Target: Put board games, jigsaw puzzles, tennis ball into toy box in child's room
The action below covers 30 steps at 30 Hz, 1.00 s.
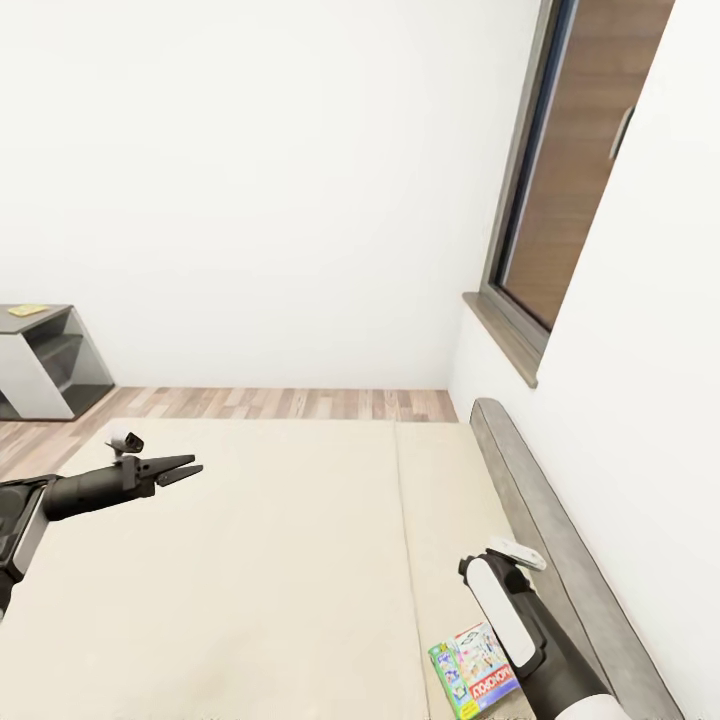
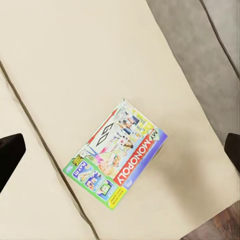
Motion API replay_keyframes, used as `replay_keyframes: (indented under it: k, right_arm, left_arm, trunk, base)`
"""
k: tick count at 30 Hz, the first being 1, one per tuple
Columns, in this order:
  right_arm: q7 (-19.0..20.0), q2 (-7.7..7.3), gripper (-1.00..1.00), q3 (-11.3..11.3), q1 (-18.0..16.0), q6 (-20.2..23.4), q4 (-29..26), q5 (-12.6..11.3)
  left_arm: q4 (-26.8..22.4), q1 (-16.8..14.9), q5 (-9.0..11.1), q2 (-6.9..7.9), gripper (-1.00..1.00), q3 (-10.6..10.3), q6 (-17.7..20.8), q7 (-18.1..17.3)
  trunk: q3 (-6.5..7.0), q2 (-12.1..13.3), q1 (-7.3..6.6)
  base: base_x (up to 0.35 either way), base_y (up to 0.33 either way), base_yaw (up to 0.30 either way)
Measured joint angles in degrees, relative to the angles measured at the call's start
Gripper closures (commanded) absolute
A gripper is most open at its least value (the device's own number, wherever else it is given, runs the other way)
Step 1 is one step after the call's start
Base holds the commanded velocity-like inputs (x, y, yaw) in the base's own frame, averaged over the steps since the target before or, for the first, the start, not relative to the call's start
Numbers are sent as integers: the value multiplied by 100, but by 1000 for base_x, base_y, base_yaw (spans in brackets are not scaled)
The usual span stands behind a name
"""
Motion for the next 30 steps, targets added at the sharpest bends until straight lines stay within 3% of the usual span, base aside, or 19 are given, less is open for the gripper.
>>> replay_keyframes:
  k: [10,22,30]
  right_arm:
    - [35,-26,-100,0,0,-18,13,-2]
    - [375,-35,-100,-5,0,-29,127,-2]
    - [389,-124,-100,-43,0,-35,188,2]
  left_arm:
    - [0,0,-3,6,-100,1,-3,0]
    - [5,0,-4,-2,-100,3,-3,0]
    - [8,0,-3,10,-100,9,-3,0]
  trunk:
    - [-95,0,0]
    - [-208,0,0]
    - [-284,-1,0]
  base:
    - [0,0,0]
    - [0,0,0]
    - [0,0,0]
